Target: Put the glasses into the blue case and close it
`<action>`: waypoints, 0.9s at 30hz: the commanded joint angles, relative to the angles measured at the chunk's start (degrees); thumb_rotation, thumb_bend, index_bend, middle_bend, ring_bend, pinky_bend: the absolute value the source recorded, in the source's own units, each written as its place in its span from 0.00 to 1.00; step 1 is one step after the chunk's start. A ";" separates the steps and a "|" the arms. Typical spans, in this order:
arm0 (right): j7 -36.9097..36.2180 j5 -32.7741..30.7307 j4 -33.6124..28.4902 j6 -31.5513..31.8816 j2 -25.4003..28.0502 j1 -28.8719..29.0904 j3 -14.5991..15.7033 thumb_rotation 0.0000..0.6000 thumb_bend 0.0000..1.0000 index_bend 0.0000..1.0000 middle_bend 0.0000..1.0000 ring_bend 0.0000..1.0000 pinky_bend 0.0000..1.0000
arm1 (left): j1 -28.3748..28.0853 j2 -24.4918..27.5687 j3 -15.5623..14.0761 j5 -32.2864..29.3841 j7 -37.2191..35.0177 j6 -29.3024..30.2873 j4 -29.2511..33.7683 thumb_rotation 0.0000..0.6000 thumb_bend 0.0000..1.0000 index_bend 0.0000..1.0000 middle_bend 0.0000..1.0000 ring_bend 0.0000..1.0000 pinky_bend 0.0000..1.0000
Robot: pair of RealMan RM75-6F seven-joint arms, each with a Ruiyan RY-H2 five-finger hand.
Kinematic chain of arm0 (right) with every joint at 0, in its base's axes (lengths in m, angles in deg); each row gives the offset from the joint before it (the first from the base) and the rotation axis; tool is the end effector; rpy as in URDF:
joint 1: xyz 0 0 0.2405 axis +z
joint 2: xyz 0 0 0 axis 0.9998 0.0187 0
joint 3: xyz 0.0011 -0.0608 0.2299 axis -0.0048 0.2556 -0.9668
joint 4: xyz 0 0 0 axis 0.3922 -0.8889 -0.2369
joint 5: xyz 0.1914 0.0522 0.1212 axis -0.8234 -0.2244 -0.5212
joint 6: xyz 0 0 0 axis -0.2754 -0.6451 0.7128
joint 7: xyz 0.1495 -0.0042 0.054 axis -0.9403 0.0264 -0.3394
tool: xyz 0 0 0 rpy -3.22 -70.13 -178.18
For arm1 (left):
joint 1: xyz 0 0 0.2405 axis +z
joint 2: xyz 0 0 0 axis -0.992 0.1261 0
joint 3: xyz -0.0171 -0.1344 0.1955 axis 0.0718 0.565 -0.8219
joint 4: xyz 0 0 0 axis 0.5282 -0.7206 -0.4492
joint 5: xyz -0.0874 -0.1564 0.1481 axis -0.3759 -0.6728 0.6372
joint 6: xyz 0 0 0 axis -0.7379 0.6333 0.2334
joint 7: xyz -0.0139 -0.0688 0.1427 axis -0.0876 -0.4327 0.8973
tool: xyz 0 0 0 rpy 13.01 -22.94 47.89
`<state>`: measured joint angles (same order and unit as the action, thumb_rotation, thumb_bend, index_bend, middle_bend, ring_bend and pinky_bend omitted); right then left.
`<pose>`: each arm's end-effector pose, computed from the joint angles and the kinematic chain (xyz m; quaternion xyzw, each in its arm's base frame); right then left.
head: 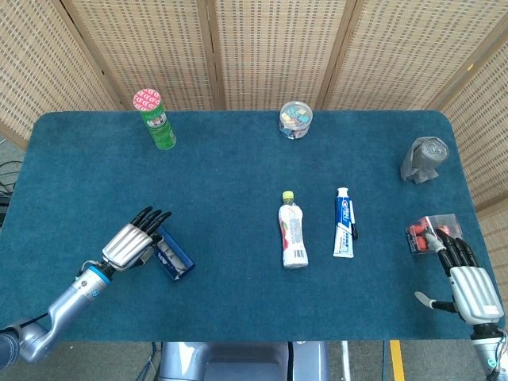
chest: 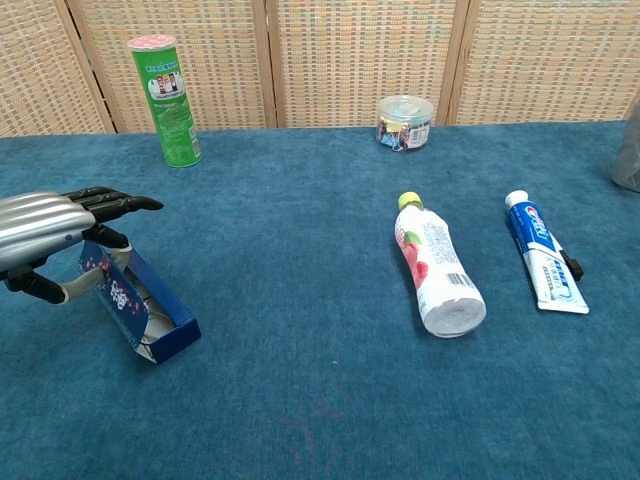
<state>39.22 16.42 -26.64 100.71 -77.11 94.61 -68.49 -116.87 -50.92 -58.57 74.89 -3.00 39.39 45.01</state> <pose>-0.3138 -0.1918 0.1275 0.6040 -0.4380 0.4029 0.5300 -0.2441 0.3014 -0.0225 -0.8245 -0.2502 -0.3299 0.3857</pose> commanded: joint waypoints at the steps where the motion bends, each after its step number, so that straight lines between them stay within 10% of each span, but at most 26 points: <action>1: -0.01 -0.01 0.03 -0.05 0.00 0.02 0.01 1.00 0.00 0.00 0.00 0.00 0.00 | -0.57 -0.34 0.75 -0.33 0.13 -0.98 0.44 1.00 0.57 0.80 0.00 0.00 0.00; 15: -0.09 0.02 0.07 -0.08 0.02 0.03 0.02 1.00 0.00 0.00 0.00 0.00 0.00 | -2.01 -2.01 3.69 -3.86 3.78 -5.98 2.42 1.00 0.57 0.79 0.00 0.00 0.00; 27: -0.12 0.02 0.06 -0.15 0.05 0.04 0.04 1.00 0.00 0.00 0.00 0.00 0.00 | -2.00 -1.79 5.00 -4.89 3.13 -6.35 3.05 1.00 0.54 0.06 0.00 0.00 0.00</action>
<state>39.12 16.44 -26.59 100.56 -77.06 94.65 -68.45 -118.86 -52.75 -53.63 69.99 0.18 32.98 48.05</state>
